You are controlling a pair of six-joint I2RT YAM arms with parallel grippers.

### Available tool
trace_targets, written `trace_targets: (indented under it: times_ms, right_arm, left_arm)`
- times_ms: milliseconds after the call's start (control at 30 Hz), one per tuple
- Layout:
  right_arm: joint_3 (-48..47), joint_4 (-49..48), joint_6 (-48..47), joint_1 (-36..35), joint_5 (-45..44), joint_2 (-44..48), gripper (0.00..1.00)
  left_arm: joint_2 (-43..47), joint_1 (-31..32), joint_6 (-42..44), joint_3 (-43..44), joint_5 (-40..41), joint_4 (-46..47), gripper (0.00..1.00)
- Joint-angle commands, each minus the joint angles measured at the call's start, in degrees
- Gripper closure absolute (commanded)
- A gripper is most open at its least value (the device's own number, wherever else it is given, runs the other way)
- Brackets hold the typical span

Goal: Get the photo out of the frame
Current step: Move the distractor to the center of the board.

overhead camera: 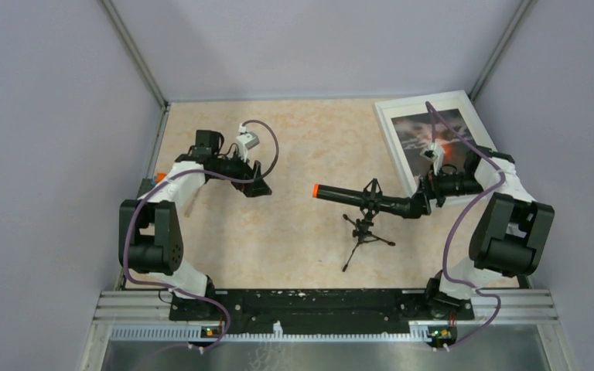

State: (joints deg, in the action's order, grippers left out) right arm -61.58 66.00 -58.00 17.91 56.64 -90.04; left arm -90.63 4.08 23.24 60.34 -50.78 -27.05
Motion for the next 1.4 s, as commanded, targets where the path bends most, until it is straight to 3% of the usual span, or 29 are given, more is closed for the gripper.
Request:
trace_targets:
  times_ms: [0,100,267,567,767,1367]
  right_arm:
    - [2.6,1.8,-10.8,0.0,5.0,2.4,0.01]
    - [3.3,6.8,-19.8,-1.7,6.6,1.5,0.01]
    - [7.9,6.2,-24.6,-3.9,8.3,2.5,0.01]
    - [13.8,-3.0,-17.9,-8.6,11.1,6.8,0.01]
    - [19.2,-16.9,-7.0,-12.1,10.0,10.7,0.01]
    - [25.3,-34.6,6.2,-22.4,5.4,12.1,0.01]
  left_arm:
    - [0.0,1.4,-2.8,-1.0,-5.2,3.7,0.01]
    - [-1.3,1.8,-5.1,-1.1,-7.6,4.3,0.01]
    - [-2.0,1.8,-6.3,-1.2,-7.9,5.1,0.01]
    - [0.9,1.8,-15.5,-7.2,-11.4,15.2,0.01]
    - [-0.1,1.8,-17.1,-6.2,-10.5,15.4,0.01]
    - [-1.7,1.9,-20.6,-7.8,-8.6,19.4,0.01]
